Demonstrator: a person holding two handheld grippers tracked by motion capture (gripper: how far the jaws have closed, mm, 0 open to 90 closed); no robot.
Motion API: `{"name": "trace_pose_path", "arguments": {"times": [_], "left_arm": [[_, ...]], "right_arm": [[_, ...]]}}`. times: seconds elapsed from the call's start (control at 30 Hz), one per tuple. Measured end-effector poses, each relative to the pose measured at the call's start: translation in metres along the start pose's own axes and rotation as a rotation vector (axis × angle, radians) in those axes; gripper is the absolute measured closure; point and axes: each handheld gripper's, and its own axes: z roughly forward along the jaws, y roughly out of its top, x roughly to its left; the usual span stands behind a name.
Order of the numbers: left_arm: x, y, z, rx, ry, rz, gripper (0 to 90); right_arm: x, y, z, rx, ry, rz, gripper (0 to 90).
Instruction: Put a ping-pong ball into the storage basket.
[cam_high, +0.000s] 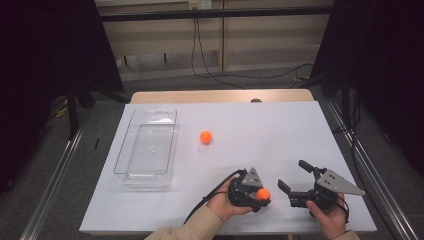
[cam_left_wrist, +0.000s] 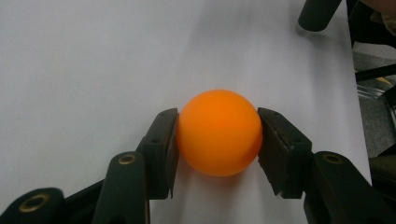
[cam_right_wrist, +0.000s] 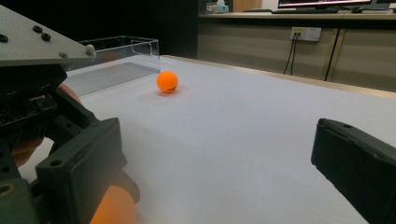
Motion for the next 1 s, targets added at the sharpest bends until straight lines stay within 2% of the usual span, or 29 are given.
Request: {"name": "trace_pose_path", "arguments": {"times": [0.3, 0.67, 0.7, 0.83, 1.0], "left_arm": [[0.000, 0.000, -0.001, 0.006, -0.010, -0.001, 50.7], [0.001, 0.000, -0.006, -0.010, -0.018, -0.018, 50.8], [0.002, 0.001, -0.007, -0.007, -0.018, -0.010, 50.8], [0.002, 0.001, -0.009, -0.020, -0.020, -0.033, 50.8], [0.003, 0.001, -0.011, -0.008, -0.022, -0.024, 50.8]], "right_arm": [[0.000, 0.000, 0.000, -0.001, 0.001, 0.000, 1.9], [0.000, 0.000, 0.000, -0.004, 0.003, 0.000, 1.9], [0.000, 0.000, 0.000, -0.004, 0.002, 0.000, 1.9], [0.001, 0.000, 0.000, -0.002, 0.003, 0.001, 1.9], [0.001, 0.000, 0.000, -0.002, 0.004, 0.001, 1.9]]}}
